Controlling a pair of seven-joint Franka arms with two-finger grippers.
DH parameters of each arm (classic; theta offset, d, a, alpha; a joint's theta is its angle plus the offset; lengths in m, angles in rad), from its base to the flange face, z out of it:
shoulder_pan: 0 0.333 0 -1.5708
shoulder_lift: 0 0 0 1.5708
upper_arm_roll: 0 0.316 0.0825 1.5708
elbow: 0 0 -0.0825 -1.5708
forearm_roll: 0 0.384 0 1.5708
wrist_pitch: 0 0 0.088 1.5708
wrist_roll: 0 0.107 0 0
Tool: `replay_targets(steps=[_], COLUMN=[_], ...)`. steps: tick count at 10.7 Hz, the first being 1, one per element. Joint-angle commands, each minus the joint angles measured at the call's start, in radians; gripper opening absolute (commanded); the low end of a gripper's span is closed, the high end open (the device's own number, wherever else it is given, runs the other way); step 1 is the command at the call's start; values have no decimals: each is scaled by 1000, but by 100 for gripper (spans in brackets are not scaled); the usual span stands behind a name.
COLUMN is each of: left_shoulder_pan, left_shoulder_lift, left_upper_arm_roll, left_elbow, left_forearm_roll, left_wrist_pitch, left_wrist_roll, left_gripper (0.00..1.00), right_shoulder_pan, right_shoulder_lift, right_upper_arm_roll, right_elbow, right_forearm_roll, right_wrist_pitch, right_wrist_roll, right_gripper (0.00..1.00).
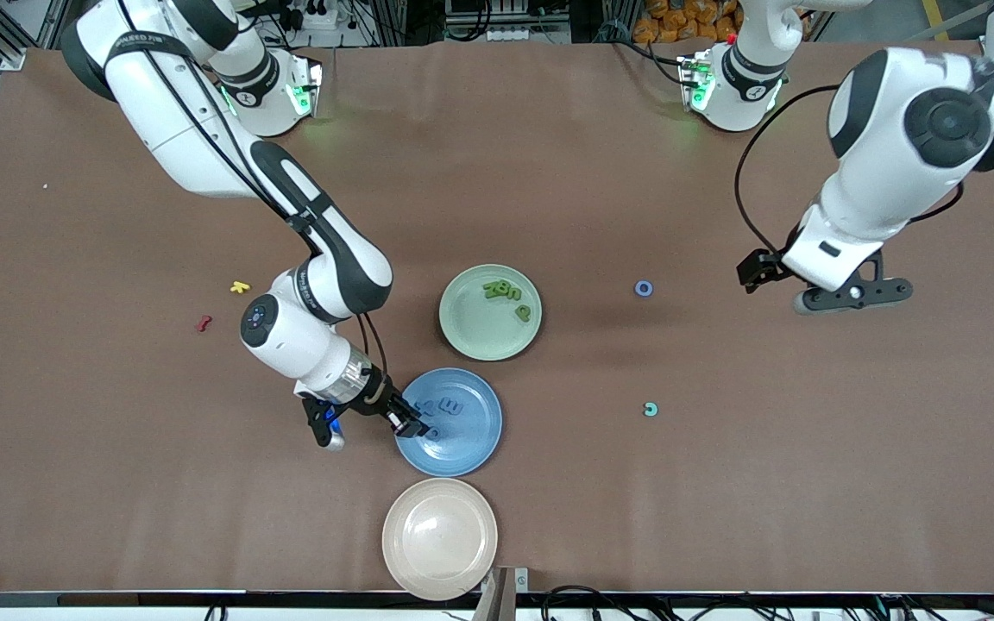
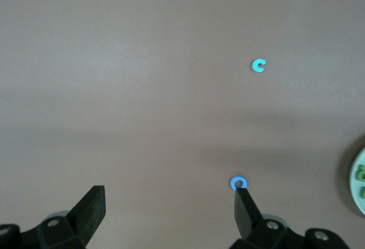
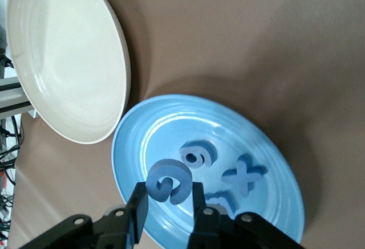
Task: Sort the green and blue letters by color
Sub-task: 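Drop the G on the blue plate while the left gripper withdraws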
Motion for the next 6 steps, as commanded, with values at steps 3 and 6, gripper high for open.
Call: replay_targets(steps=[3, 6], left_shoulder_pan=[43, 42], left_shoulder_lift=[-29, 38], left_upper_arm_roll=[0, -1], left_elbow=[133, 376], left_forearm_roll=[-50, -38], left_wrist_pitch=[-135, -343], left_wrist_roll=[190, 195], left_gripper=[100, 100], right_shoulder_pan=[4, -56], right_shoulder_lift=[-13, -115], right_upper_arm_roll=[-10, -2], right_elbow=[36, 22], right_forearm_roll=[8, -30], right_wrist_pitch=[0, -144], right_wrist_roll=[84, 78], right_gripper=[100, 100])
